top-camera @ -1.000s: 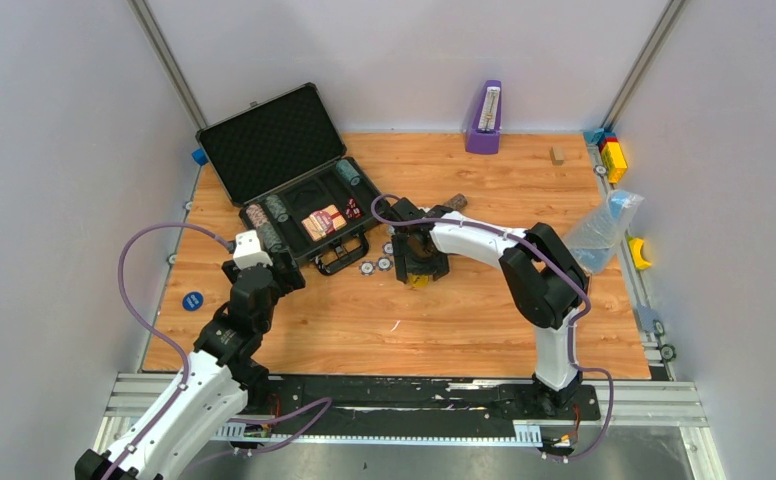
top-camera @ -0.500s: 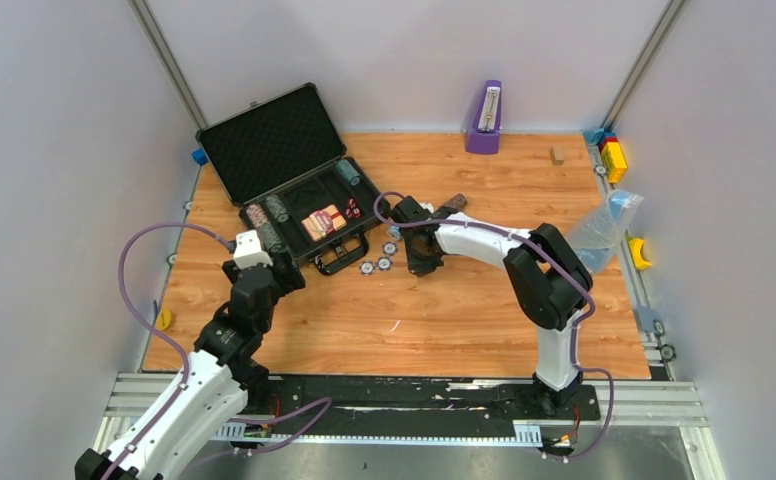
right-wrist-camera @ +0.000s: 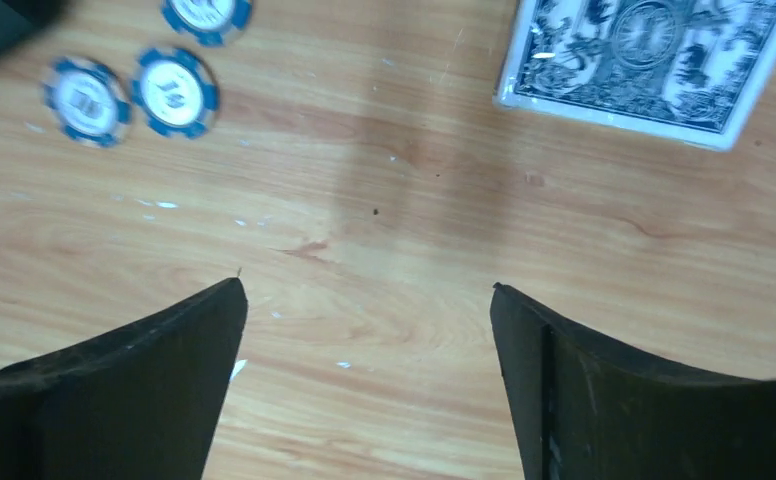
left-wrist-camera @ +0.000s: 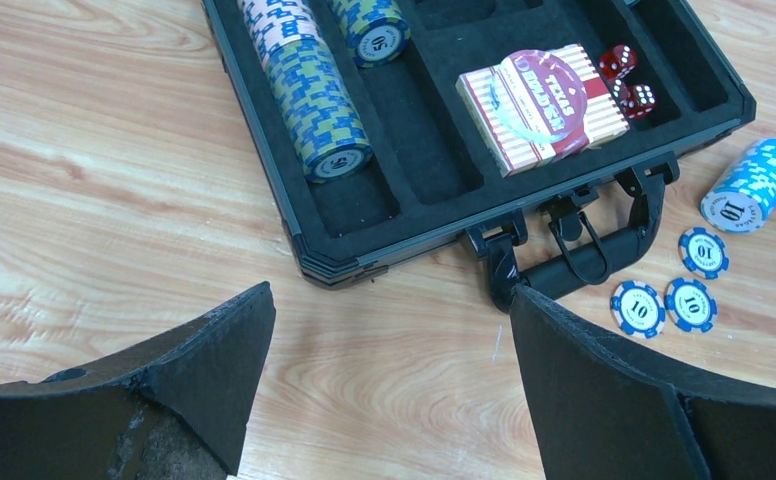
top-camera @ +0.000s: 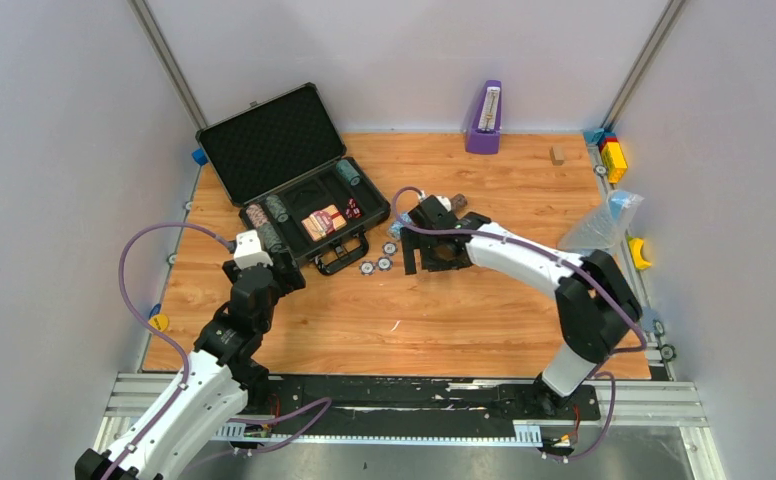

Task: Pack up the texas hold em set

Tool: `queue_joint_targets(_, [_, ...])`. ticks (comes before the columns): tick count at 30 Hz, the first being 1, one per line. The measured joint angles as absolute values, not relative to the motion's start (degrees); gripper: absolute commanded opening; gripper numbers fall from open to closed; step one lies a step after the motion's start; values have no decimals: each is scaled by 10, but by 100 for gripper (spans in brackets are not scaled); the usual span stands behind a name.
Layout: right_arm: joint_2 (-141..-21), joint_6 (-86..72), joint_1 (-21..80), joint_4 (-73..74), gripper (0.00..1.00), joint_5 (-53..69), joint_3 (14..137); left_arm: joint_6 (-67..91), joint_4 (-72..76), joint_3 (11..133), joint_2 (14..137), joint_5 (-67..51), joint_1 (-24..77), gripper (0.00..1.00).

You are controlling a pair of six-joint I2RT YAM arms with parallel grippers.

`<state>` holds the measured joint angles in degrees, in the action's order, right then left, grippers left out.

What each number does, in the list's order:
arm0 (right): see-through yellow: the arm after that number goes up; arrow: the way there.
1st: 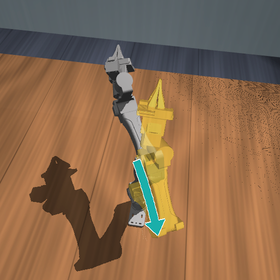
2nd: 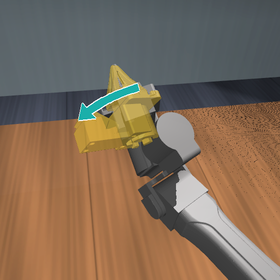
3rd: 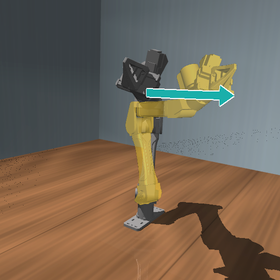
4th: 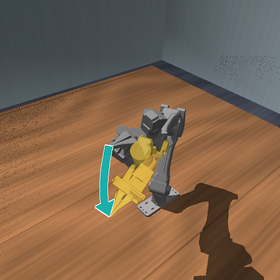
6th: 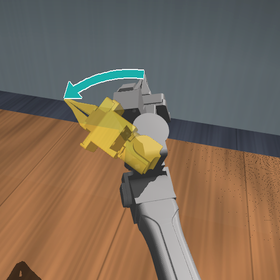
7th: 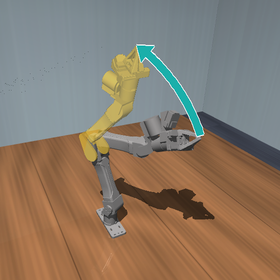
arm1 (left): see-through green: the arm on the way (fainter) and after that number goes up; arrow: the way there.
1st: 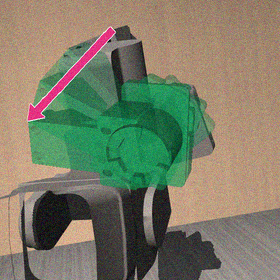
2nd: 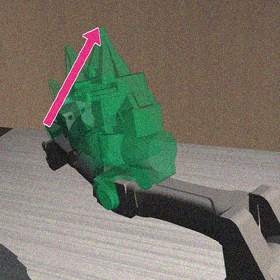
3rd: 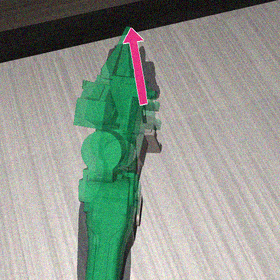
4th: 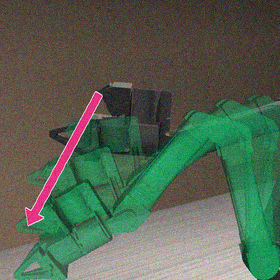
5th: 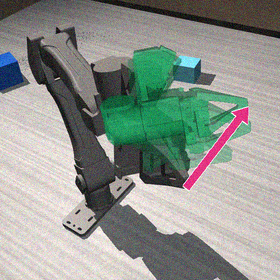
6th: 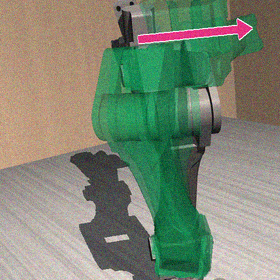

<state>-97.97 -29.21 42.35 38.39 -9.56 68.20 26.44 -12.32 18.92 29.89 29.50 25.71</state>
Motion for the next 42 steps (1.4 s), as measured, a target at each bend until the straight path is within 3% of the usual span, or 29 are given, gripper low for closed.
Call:
queue_joint_targets(6, [-907, -300, 354, 370, 100, -96, 680, 264, -123, 189, 299, 287, 257, 95])
queue_joint_targets(16, [-1020, -303, 236, 370, 100, -69, 732, 253, -111, 189, 315, 255, 257, 100])
queue_joint_targets(26, [-1012, -360, 199, 362, 100, -58, 740, 237, -100, 189, 315, 205, 257, 100])
queue_joint_targets(35, [-937, -565, 142, 383, 99, -20, 658, 220, -82, 187, 277, 165, 257, 100])
queue_joint_targets(42, [-983, -708, 146, 450, 96, 31, 730, 220, -80, 181, 266, 167, 257, 100])
